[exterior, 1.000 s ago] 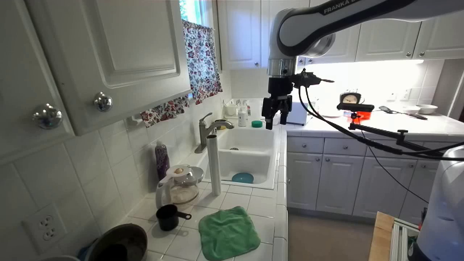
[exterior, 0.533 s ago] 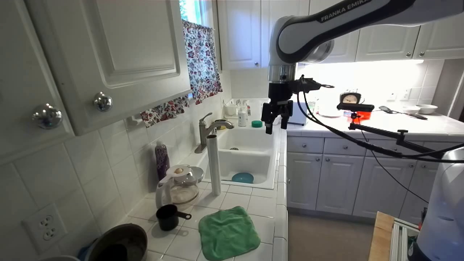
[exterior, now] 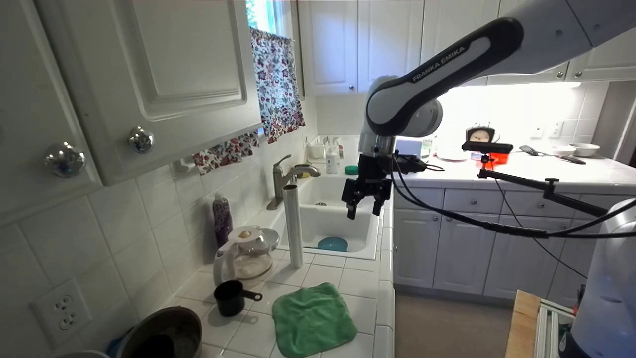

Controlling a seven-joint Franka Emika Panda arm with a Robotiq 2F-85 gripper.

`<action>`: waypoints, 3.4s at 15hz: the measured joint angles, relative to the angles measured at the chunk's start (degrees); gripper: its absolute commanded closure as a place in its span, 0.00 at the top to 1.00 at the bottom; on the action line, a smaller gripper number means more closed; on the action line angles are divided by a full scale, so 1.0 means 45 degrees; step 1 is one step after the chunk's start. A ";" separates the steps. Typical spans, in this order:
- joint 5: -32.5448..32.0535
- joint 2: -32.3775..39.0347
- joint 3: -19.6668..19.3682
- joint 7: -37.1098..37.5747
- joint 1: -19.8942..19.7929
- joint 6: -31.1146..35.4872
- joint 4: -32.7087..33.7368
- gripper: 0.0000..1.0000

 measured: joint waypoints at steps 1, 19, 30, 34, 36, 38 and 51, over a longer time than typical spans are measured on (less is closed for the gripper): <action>0.0194 0.0338 0.0101 0.0000 0.0092 0.0529 -0.0159 1.00; 0.0327 0.4381 0.0792 0.0091 0.0428 0.3567 -0.0262 1.00; 0.0344 0.7582 0.1630 0.0304 0.0935 0.5012 0.2051 1.00; 0.1151 0.7550 0.1849 0.1145 0.0910 0.5246 0.2009 1.00; 0.1802 0.7332 0.1947 0.1536 0.0901 0.5760 0.1724 1.00; 0.1910 0.7095 0.1936 0.1949 0.0888 0.6055 0.1422 1.00; 0.0834 0.7434 0.1386 0.1983 0.0876 0.6049 0.1318 0.51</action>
